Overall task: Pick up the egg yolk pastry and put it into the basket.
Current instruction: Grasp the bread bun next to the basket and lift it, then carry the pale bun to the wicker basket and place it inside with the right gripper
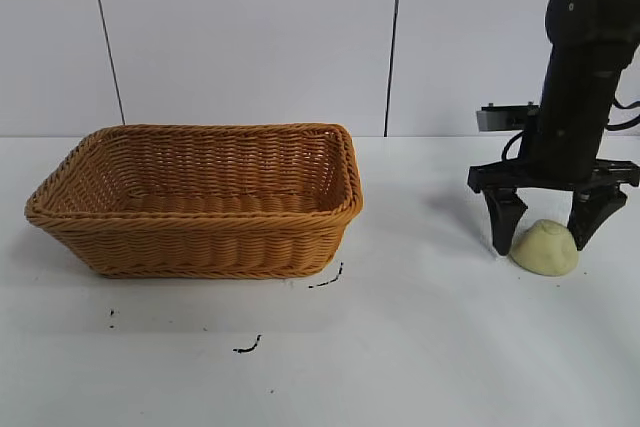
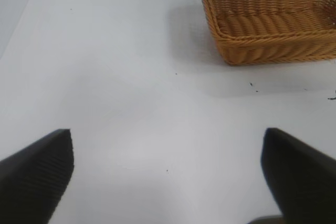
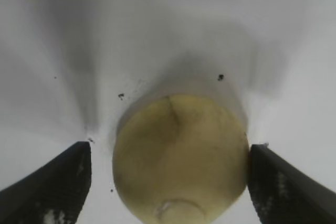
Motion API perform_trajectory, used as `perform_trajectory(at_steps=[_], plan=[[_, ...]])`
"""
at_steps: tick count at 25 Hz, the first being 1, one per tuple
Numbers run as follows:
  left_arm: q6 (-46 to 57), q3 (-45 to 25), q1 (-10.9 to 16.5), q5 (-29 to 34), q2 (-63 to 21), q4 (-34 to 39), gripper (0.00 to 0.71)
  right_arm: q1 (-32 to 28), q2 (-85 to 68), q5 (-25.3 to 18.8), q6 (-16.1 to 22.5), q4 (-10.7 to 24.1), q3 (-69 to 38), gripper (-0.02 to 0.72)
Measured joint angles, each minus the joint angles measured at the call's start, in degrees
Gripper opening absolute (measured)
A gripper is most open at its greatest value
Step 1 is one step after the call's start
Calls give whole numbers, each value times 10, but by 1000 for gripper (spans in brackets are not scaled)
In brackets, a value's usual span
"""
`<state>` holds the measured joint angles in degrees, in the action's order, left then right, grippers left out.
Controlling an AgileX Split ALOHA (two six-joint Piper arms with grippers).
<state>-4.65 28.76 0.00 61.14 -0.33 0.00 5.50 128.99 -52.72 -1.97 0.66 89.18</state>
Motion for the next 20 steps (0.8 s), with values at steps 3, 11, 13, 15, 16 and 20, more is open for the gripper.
perform_trajectory(at_steps=[3,11,13,15,16,20], plan=[[0,0,0,0,0,0,697,-3,0,-5,1,0,1,305],[0,0,0,0,0,0,697,-4,-17,-32,1,-1,4,190],[0,0,0,0,0,0,697,-4,-38,-36,1,-1,4,190],[0,0,0,0,0,0,697,-4,-68,-37,1,-1,4,188],[0,0,0,0,0,0,697,-4,-86,-37,1,-1,4,186],[0,0,0,0,0,0,697,-4,-147,-38,-1,-1,4,183]])
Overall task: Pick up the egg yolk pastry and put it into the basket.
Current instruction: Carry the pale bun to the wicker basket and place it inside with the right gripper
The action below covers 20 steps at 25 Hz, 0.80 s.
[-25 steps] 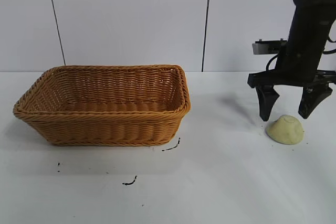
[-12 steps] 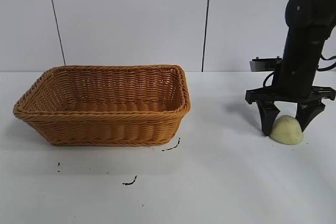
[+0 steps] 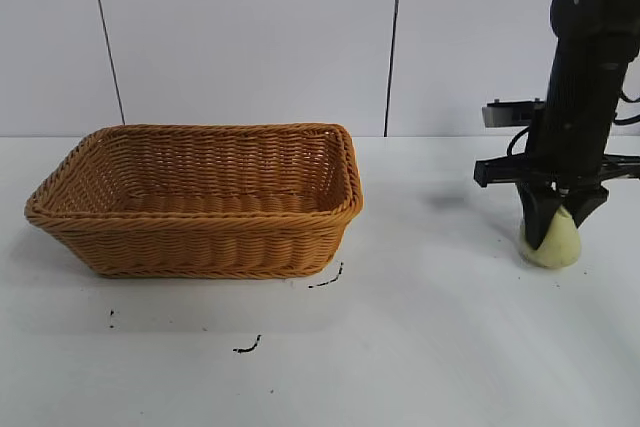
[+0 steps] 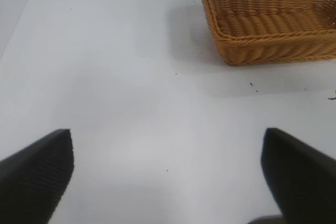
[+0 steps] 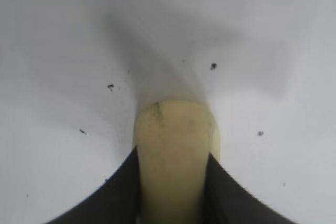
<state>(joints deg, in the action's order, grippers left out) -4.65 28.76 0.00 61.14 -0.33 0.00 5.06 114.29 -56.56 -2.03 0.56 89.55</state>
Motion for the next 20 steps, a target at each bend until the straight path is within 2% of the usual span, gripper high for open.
perform_trajectory(at_steps=[8,12,16,20], plan=[[0,0,0,0,0,0,697,0,-14,-23,-6,0,62,183],[0,0,0,0,0,0,697,0,-9,-21,-10,-15,95,183],[0,0,0,0,0,0,697,19,-8,-3,-18,-26,99,183],[0,0,0,0,0,0,697,63,-8,27,-22,-29,99,183]])
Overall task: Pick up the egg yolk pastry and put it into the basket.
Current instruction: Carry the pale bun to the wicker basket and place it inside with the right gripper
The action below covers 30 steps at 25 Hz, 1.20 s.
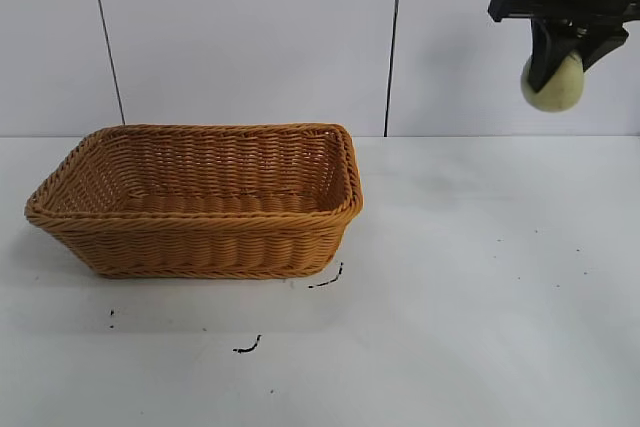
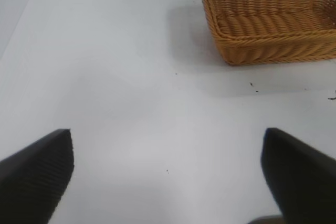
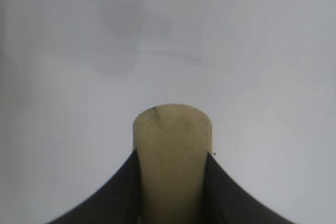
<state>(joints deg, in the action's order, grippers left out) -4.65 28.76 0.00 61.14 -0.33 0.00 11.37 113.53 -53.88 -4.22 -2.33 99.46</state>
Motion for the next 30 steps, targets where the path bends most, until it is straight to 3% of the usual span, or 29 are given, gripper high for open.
perform_trajectory(at_steps=[5,18,25,30], plan=[[0,0,0,0,0,0,697,73,0,39,-1,-1,0,183],[0,0,0,0,0,0,697,246,60,187,-2,-11,0,182],[0,0,0,0,0,0,697,265,152,284,14,-12,0,182],[0,0,0,0,0,0,697,265,199,308,14,-11,0,183]])
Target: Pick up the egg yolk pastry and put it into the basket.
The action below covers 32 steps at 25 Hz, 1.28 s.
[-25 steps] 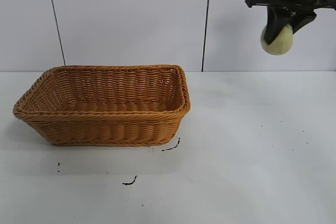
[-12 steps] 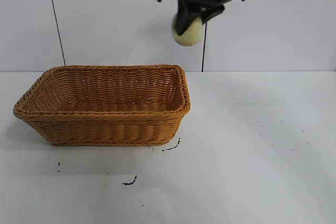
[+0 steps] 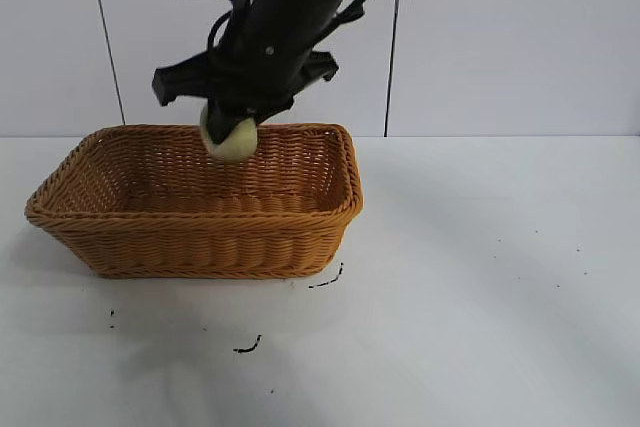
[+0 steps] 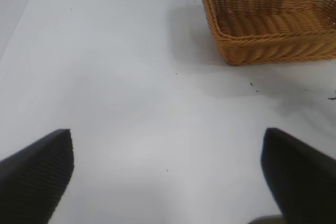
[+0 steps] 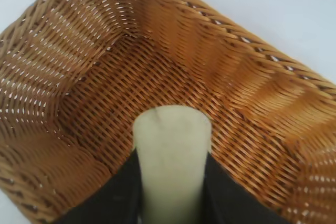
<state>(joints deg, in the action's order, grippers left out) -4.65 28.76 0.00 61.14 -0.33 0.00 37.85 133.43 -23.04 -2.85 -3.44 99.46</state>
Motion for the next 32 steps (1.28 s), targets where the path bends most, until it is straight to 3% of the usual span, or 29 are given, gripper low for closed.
perform_trajectory(at_steps=[3,7,10,18,26,32], plan=[[0,0,0,0,0,0,697,0,5,1,0,0,0,256],[0,0,0,0,0,0,697,0,4,-2,0,0,1,491],[0,0,0,0,0,0,697,0,-4,-17,0,0,1,555],[0,0,0,0,0,0,697,-7,-97,-40,9,3,4,572],[0,0,0,0,0,0,697,-42,-132,-154,20,11,67,572],[0,0,0,0,0,0,697,-111,-132,-227,35,34,85,572]])
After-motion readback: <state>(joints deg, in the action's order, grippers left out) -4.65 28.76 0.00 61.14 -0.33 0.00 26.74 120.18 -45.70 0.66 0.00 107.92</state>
